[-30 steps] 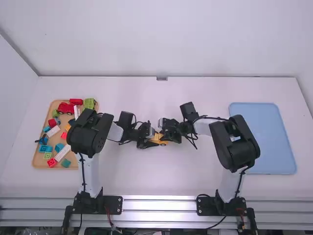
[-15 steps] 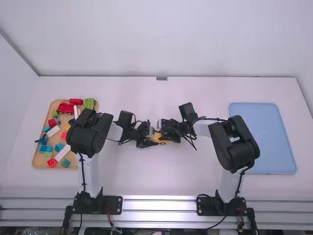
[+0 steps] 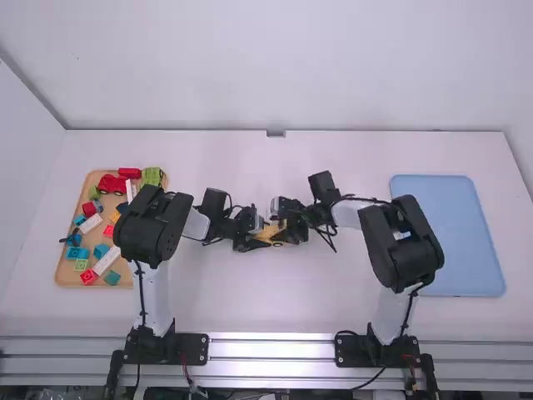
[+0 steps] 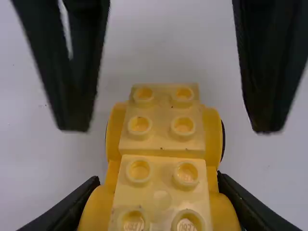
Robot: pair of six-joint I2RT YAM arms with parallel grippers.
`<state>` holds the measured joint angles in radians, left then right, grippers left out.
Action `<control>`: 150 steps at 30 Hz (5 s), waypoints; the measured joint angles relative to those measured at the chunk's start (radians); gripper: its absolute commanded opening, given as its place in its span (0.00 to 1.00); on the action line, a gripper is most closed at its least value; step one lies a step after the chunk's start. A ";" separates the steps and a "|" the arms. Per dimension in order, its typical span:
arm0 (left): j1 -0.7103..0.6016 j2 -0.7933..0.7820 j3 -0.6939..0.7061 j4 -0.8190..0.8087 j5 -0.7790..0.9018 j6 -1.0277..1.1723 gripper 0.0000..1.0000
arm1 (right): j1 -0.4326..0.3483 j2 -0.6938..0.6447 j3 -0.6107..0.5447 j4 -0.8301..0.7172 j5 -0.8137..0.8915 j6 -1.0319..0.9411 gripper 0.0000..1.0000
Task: Assemble lego blocks to make yellow taxi
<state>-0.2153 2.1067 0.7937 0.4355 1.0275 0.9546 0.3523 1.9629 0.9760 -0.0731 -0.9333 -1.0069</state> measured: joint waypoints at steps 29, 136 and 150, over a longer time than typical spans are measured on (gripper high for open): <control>0.002 0.000 0.000 -0.006 0.007 0.007 0.49 | 0.036 -0.040 -0.060 0.082 0.189 0.023 0.00; 0.830 -0.772 0.428 -1.081 -0.858 -1.162 0.99 | 0.327 -0.062 0.532 0.171 0.263 0.599 0.99; 0.840 -0.336 0.743 -1.295 -0.936 -1.165 0.99 | 0.312 -0.062 0.532 0.148 0.263 0.603 0.99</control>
<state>0.6243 1.7702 1.5364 -0.8600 0.0914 -0.2108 0.6643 1.9007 1.5082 0.0750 -0.6704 -0.4034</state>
